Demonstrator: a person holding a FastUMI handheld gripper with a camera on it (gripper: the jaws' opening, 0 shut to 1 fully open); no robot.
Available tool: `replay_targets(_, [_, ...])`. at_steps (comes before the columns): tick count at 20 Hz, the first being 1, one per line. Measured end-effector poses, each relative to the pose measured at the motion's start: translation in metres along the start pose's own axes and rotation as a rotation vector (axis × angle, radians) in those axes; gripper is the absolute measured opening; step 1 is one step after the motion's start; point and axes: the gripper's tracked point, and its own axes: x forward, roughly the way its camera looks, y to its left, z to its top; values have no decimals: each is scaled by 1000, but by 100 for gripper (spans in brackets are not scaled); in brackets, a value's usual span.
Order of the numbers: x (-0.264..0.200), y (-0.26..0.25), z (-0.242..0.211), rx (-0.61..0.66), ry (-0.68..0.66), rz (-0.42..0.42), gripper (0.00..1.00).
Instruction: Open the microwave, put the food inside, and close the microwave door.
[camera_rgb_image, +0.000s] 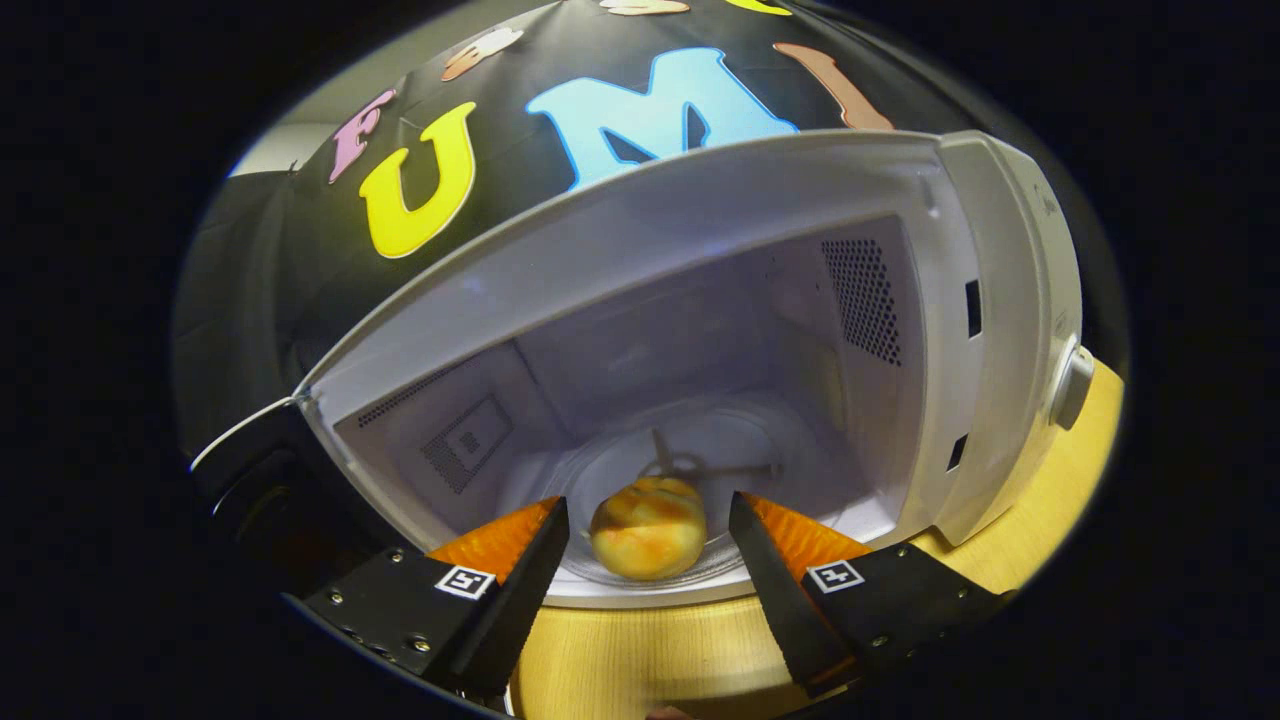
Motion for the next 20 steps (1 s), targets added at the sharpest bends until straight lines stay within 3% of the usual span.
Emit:
replay_targets(9, [-115,38,40,-122,-92,83,98])
replay_targets(20, [-262,130,39,-265,-158,284,97])
